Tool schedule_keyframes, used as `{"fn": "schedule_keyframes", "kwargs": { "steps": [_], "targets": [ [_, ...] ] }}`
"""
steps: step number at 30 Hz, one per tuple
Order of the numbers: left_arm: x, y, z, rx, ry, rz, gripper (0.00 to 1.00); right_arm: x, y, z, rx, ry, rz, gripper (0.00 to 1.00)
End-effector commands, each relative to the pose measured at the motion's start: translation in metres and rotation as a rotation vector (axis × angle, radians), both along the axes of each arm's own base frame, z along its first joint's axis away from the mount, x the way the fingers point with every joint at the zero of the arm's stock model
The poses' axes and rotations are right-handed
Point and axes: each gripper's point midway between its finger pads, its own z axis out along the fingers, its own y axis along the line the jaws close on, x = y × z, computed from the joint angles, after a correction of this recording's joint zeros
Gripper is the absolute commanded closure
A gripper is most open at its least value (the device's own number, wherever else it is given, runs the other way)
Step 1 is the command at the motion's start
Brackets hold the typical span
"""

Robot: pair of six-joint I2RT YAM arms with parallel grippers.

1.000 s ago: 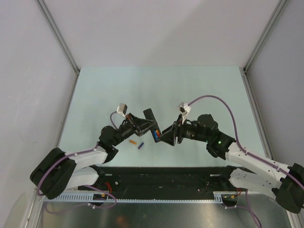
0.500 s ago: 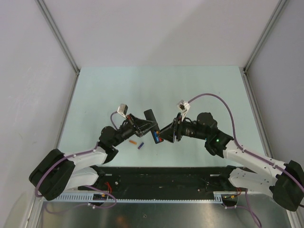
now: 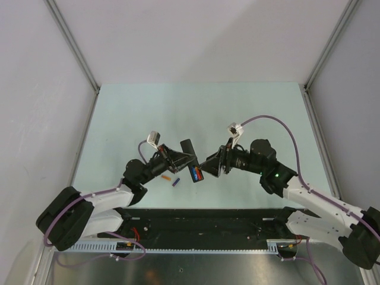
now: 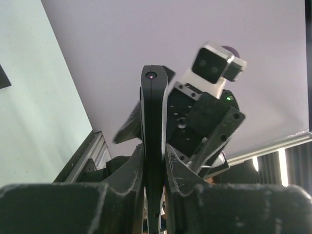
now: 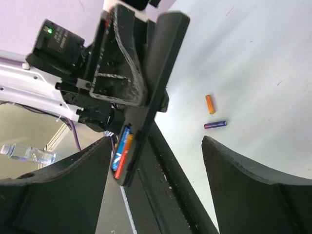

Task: Load the batteries into the remote control
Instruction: Load the battery into the remote control, then pick up the battery cover at the center of the board.

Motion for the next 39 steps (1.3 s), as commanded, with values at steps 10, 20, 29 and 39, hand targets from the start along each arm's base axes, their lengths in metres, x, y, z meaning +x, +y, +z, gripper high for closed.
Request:
{"fn": "schedule_keyframes", "kwargs": {
  "steps": [10,20,29,39],
  "targets": [
    [0.01,0.02,-0.019,0.069,-0.077,0.092,1.0,0.089,-0.153,-0.075,-0.609,0.225,-0.752,0.3],
    [-0.002,0.027,-0.032,0.089,-0.08,0.09,1.0,0.121,-0.192,-0.141,-0.898,0.319,-0.783,0.33],
    [-0.01,0.026,-0.039,0.102,-0.073,0.051,1.0,0.136,-0.183,-0.179,-0.968,0.381,-0.731,0.33],
    [-0.016,0.028,-0.046,0.108,-0.055,0.04,1.0,0.149,-0.185,-0.194,-1.015,0.373,-0.713,0.31]
  ]
}}
